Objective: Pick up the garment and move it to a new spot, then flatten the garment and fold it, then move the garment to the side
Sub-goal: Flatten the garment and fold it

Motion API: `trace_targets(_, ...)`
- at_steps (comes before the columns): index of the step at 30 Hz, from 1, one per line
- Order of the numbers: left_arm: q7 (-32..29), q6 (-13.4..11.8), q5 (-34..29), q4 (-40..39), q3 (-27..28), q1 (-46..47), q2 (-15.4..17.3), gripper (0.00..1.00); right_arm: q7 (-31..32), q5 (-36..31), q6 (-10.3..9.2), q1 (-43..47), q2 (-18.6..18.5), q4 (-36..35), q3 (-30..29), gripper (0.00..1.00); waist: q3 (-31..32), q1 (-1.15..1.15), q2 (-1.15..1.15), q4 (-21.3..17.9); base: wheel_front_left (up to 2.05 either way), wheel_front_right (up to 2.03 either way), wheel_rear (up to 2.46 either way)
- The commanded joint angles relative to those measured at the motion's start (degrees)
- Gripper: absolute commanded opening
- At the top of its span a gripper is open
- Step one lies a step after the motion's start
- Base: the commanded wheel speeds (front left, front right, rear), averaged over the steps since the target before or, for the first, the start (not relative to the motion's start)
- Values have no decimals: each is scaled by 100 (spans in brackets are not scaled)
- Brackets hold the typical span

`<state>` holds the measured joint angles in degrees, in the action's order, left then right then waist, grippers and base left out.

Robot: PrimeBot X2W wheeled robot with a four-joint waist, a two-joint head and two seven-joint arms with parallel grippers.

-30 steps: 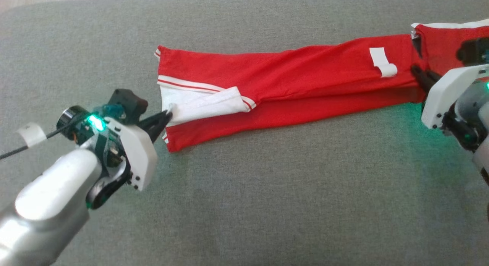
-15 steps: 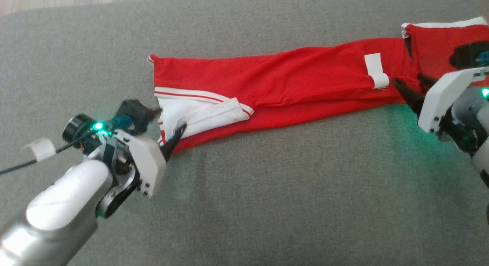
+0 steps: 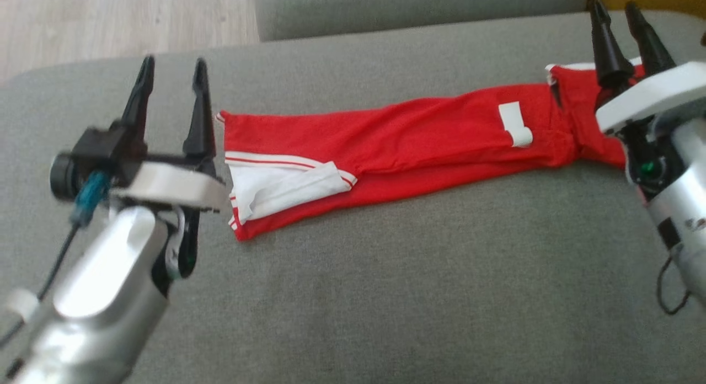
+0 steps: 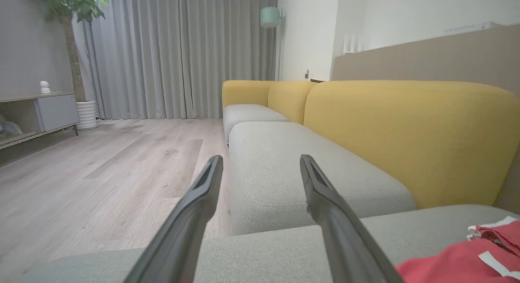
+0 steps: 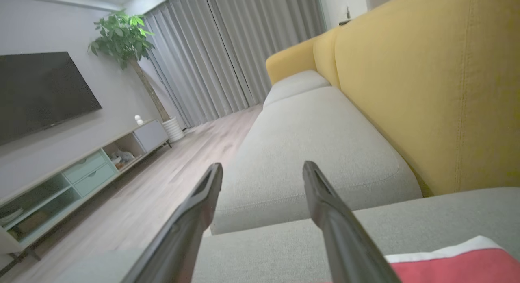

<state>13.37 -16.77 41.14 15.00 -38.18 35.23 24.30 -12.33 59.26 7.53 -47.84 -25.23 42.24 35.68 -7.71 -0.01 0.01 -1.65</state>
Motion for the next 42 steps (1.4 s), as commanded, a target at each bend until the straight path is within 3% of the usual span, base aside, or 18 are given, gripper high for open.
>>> trace_targets(1, 98, -87, 9, -150, 381, -35, 91, 100, -152, -175, -4, 178, 82, -82, -118, 100, 123, 1, -1, -8, 0, 0, 0)
trace_targets(4, 155, -184, -130, -261, 655, -445, -87, 100, -256, -775, -4, 477, 309, -48, -580, 100, 233, 1, -1, 9, 0, 0, 0)
trace_targets(8, 161, -156, -513, -572, 1066, -1089, -484, 100, -264, -2000, -4, 1305, 876, -606, -1894, 100, 344, 1, -1, 61, 0, 0, 0)
trace_targets(13, 162, 54, -1122, -606, 1294, -1853, -944, 100, -265, -3273, -4, 2620, 1807, -1401, -2944, 100, 418, 1, -1, 108, 0, 0, 0)
trace_targets(16, 162, 241, -1358, -537, 1505, -2177, -1213, 100, -265, -3637, -4, 3113, 2081, -1650, -3227, 100, 383, 1, -1, 144, 0, 0, 0)
trace_targets(21, 163, 563, -1783, -450, 1820, -2294, -1532, 100, -266, -3843, -4, 3359, 2208, -1838, -3340, 100, 223, 1, -1, 228, 0, 0, 0)
trace_targets(27, 163, 872, -2165, -400, 2079, -2088, -1770, 100, 49, -4109, -4, 2937, 2227, -1754, -3671, 100, -184, 1, -1, 330, 0, 0, 0)
trace_targets(31, 163, 1006, -2297, -343, 2131, -1983, -1864, 100, 481, -4030, -4, 2549, 2231, -1393, -4182, 100, -378, 1, -1, 394, 0, 0, 0)
trace_targets(36, 163, 1175, -2449, -217, 2172, -1873, -1997, 100, 996, -3748, -4, 1979, 2234, -397, -5035, 100, -596, 1, -1, 544, 0, 0, 0)
trace_targets(42, 163, 1285, -2529, -164, 2220, -1827, -2091, 100, 923, -3814, -4, 1504, 2234, 501, -5445, 100, -722, 1, -1, 622, 0, 0, 0)
